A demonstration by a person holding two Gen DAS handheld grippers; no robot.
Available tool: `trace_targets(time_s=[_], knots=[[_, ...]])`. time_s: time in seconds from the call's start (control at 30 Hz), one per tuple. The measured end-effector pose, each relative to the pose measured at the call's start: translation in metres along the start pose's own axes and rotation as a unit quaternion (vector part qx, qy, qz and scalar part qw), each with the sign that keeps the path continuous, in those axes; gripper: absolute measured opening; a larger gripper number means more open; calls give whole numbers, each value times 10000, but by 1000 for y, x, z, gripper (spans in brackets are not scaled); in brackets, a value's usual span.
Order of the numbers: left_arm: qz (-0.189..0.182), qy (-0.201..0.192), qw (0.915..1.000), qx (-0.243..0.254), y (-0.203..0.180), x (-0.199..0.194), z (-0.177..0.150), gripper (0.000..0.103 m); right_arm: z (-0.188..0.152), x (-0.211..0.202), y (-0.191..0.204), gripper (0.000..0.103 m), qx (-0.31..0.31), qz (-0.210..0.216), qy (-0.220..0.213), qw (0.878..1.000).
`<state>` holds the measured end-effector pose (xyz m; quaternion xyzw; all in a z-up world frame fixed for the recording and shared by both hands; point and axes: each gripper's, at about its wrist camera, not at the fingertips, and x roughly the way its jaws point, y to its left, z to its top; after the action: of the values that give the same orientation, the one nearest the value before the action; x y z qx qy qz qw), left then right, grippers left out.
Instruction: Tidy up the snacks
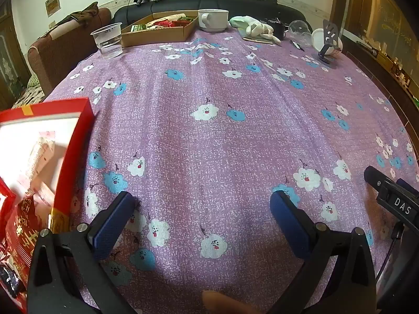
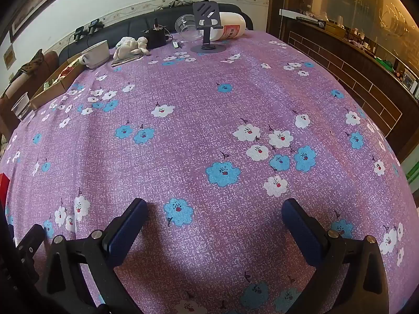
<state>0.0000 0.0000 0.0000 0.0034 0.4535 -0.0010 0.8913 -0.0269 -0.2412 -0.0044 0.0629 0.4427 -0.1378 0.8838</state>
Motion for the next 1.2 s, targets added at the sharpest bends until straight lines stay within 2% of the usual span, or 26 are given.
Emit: trace_targets(time_s=[0.37,1.2], knots=[[26,35,10000,-33,1,-10,-14,103,0,0,0,103,0,1,2,10000],[29,42,10000,-20,1,-12,-14,103,0,0,0,103,-4,7,2,10000]])
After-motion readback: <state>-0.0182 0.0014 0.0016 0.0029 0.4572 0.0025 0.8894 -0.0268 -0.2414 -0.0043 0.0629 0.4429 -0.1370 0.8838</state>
